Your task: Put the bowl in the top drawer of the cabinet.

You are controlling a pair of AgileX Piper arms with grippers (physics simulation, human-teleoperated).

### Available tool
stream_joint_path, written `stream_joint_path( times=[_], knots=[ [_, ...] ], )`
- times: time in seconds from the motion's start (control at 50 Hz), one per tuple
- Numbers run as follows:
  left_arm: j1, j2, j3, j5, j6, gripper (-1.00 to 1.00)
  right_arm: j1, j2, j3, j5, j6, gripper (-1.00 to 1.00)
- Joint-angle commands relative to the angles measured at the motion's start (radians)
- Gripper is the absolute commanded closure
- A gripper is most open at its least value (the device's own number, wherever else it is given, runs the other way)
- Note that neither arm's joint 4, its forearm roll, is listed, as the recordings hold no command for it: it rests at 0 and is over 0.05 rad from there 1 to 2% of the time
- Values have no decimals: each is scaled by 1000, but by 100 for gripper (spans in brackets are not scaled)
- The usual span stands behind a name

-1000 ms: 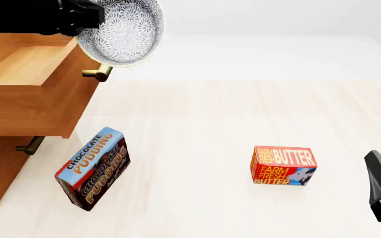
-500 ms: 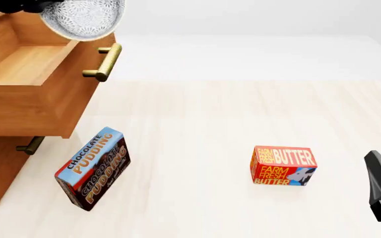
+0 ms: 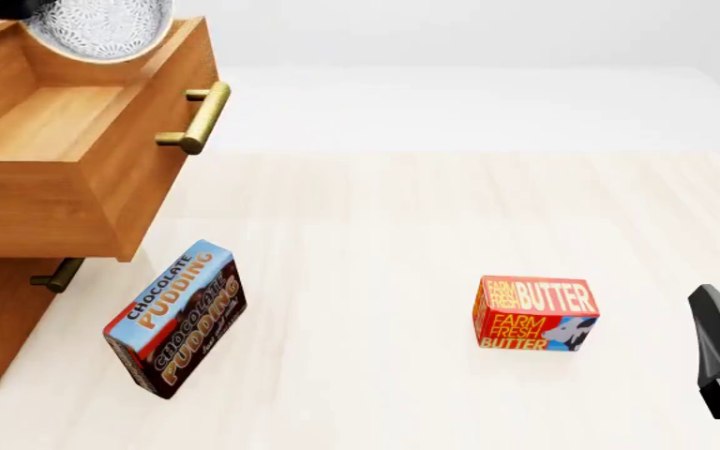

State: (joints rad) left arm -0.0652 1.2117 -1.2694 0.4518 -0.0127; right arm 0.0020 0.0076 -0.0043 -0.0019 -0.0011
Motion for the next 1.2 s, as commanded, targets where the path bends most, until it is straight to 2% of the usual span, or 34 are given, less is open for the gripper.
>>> stream_joint_path(
  times=[0.02, 0.28, 0.72, 0.76, 0.78, 0.86, 0.88, 0.94, 0.96, 1.2],
  knots=[
    [106, 35, -10, -13, -12, 100, 0, 0, 0, 0, 0, -100],
    [172, 50, 15, -37, -17, 100, 0, 0, 0, 0, 0, -100],
    [219, 78, 88, -85, -25, 100, 0, 0, 0, 0, 0, -100],
    [223, 80, 90, -86, -29, 100, 0, 0, 0, 0, 0, -100],
    [225, 94, 97, -87, -56, 100, 0, 0, 0, 0, 0, -100],
    [238, 101, 112, -101, -54, 100, 0, 0, 0, 0, 0, -100],
    [230, 108, 113, -96, -89, 100, 0, 0, 0, 0, 0, -100],
    [238, 116, 122, -104, -88, 100, 0, 0, 0, 0, 0, -100],
    [232, 125, 123, -99, -117, 100, 0, 0, 0, 0, 0, -100],
    [249, 145, 147, -120, -108, 100, 0, 0, 0, 0, 0, -100]
  ],
)
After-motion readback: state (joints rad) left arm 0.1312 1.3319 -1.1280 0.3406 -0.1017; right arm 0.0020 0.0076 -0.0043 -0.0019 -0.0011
